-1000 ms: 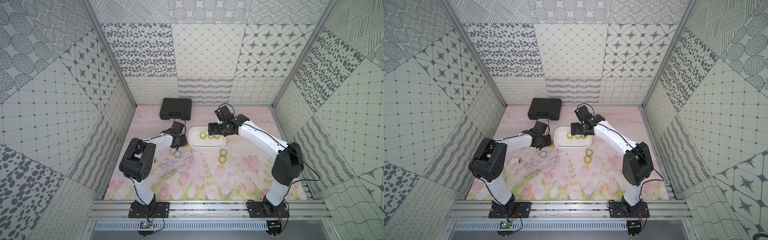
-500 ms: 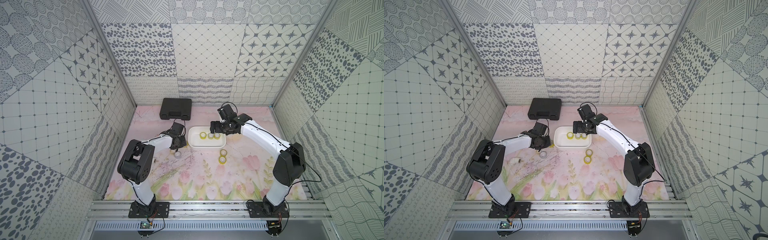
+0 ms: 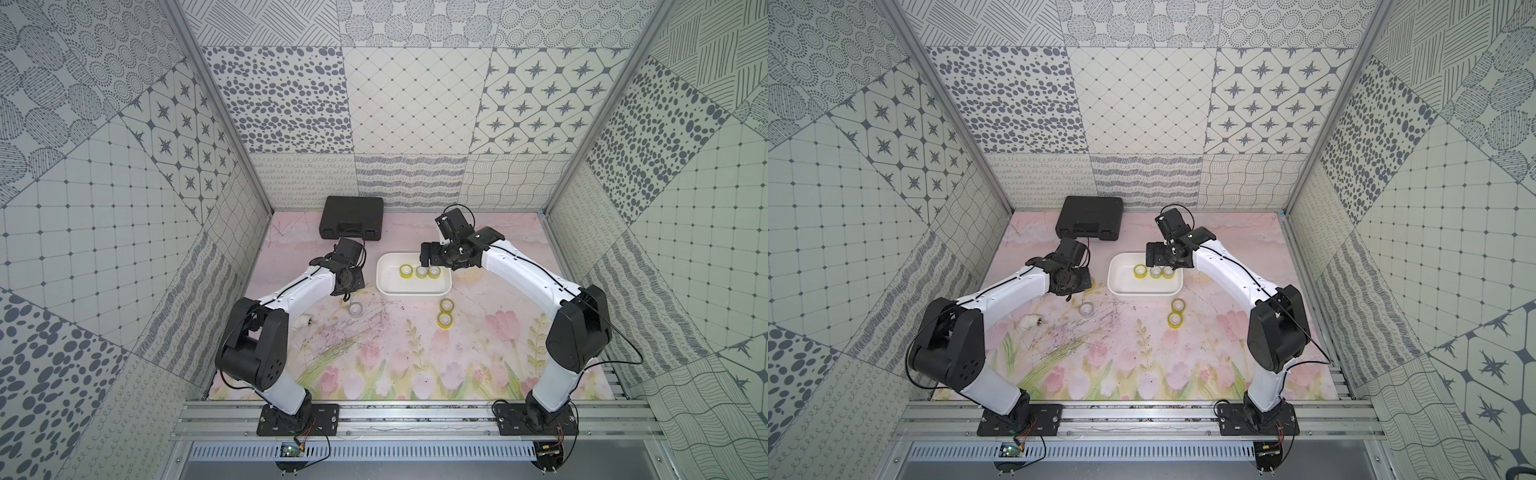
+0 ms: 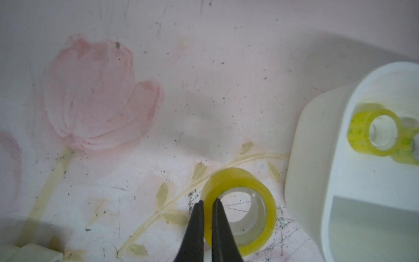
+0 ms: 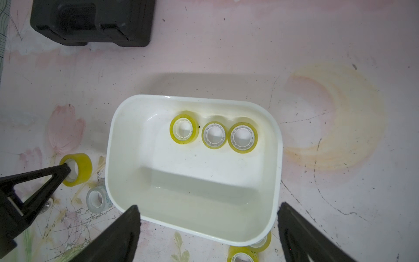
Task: Put the transparent tape into the storage box
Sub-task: Pick up the tape at the center of the board, then place the tape in the storage box.
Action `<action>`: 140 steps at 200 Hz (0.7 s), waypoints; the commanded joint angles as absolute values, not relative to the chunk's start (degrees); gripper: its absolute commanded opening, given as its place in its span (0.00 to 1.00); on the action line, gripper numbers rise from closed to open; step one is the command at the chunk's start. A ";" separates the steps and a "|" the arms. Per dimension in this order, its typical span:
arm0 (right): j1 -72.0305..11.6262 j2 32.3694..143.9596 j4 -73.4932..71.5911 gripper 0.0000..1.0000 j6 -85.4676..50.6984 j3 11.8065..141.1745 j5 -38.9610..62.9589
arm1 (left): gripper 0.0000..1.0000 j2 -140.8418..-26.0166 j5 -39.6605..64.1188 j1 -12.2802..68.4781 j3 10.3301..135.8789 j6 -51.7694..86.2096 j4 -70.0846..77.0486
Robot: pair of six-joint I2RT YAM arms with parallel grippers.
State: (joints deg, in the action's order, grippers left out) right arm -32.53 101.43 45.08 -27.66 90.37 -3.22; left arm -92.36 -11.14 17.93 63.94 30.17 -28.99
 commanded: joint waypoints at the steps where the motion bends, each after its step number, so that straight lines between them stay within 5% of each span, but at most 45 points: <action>1: -31.74 99.85 43.32 0.96 -27.03 91.19 -2.96 | 0.00 -89.19 -11.77 17.62 67.74 26.19 -32.00; 140: -25.69 95.10 42.24 0.97 -27.88 93.39 -0.16 | 0.00 -111.36 7.28 37.92 86.37 15.96 -21.79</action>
